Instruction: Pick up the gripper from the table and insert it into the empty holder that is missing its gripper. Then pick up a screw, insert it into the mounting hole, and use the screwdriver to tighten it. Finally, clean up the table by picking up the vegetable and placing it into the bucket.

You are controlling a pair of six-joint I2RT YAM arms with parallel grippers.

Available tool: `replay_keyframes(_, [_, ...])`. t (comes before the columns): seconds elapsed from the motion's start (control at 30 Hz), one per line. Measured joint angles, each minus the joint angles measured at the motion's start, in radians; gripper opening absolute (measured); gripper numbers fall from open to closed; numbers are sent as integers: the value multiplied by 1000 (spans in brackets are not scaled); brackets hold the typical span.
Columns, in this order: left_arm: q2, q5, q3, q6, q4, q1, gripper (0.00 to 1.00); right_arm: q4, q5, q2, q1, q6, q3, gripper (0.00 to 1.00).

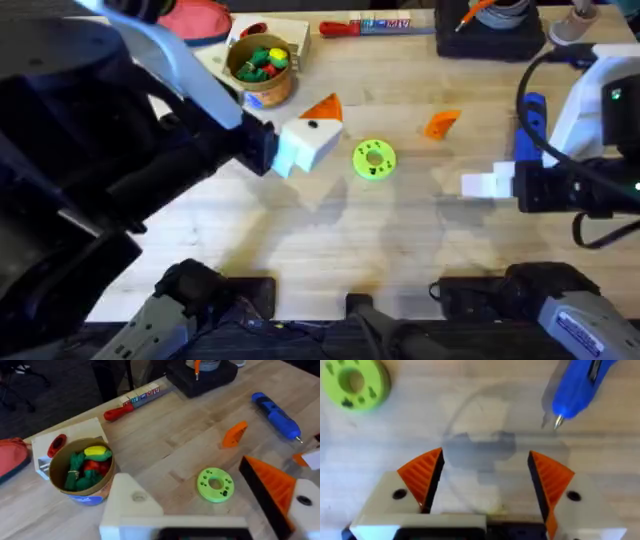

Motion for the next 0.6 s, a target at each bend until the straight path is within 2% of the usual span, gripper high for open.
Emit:
replay_keyframes(0.1, [13, 1, -19, 9, 113, 0, 933, -73, 0, 0, 0, 0, 0, 992])
replay_keyframes(0.23, [-59, 21, -141, 15, 269, 0, 934, -76, 0, 0, 0, 0, 0, 991])
replay_keyframes(0.4, [-267, 70, -386, 18, 449, 0, 933, -76, 0, 0, 0, 0, 0, 992])
replay_keyframes(0.6, [-474, 107, -605, -23, 539, -5, 933, -76, 0, 0, 0, 0, 0, 990])
